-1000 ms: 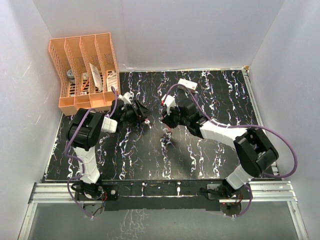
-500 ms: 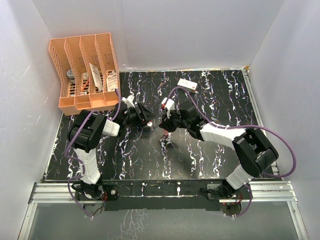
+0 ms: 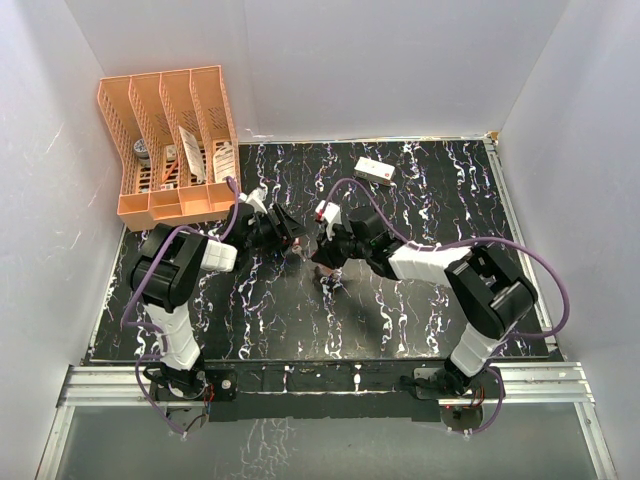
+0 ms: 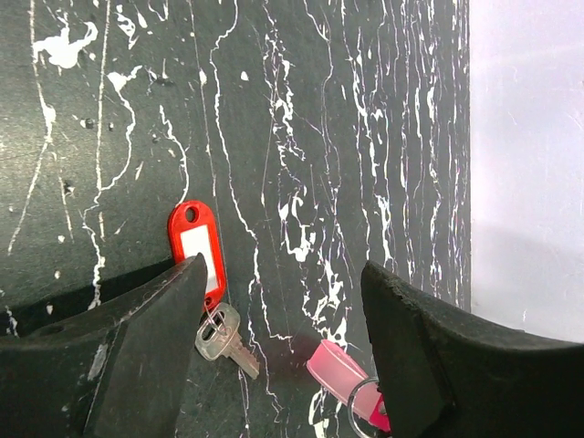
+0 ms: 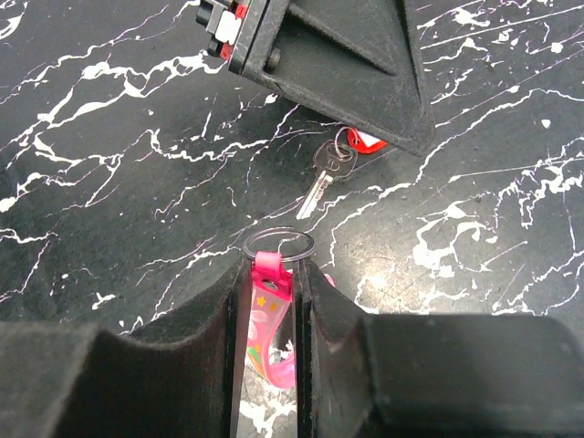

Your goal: Put the keys on the keyring

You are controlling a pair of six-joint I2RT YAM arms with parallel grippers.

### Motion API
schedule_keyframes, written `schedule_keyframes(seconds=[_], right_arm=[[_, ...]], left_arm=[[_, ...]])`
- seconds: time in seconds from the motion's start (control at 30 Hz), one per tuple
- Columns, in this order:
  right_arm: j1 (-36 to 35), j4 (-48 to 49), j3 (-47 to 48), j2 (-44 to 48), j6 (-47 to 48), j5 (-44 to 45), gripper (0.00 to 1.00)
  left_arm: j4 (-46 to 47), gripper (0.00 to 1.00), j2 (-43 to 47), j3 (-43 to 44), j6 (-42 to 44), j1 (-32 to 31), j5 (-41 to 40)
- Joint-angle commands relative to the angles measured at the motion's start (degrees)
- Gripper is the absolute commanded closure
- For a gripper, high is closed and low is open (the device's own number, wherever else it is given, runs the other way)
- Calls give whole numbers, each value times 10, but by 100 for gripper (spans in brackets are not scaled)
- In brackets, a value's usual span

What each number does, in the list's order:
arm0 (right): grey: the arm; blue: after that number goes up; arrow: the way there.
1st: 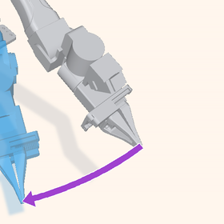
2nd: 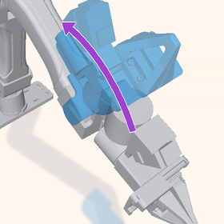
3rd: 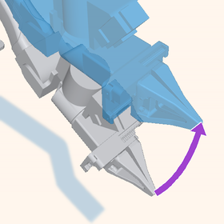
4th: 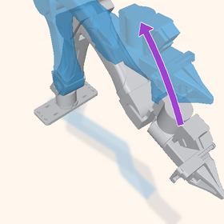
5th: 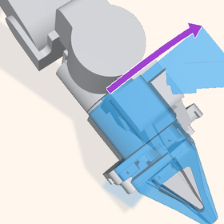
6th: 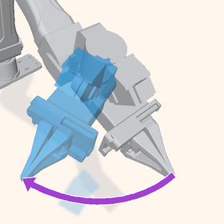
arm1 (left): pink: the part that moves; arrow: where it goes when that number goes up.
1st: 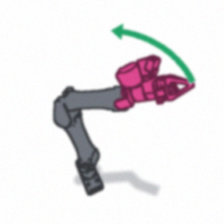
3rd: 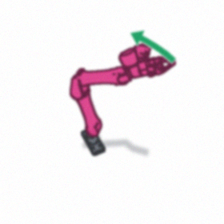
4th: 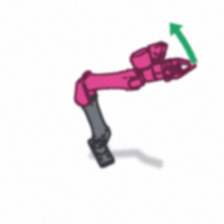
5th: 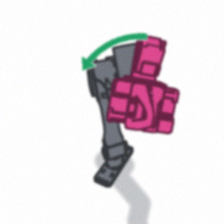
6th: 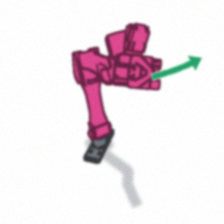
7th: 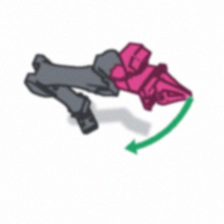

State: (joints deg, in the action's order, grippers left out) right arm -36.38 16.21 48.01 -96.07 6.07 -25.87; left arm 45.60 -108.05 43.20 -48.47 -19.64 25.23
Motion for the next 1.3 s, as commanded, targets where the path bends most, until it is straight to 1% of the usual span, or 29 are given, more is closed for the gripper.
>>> schedule_keyframes(seconds=[0.0,0.4,0.9,1.03,1.17,1.27], right_arm=[[-2,44,36,-17,-4,-16,97],[-3,42,78,-73,16,-27,97],[-3,46,85,-87,18,-28,97],[-3,50,80,-79,13,-18,97],[-2,52,71,-69,9,-7,97],[-1,53,62,-60,6,-1,97]], left_arm=[[-20,33,32,14,15,2,-14],[10,32,22,8,2,7,-3],[51,33,-10,20,-27,7,17],[26,33,21,12,-14,8,-9],[-37,31,80,7,19,17,-59],[-76,31,126,-4,28,35,-87]])
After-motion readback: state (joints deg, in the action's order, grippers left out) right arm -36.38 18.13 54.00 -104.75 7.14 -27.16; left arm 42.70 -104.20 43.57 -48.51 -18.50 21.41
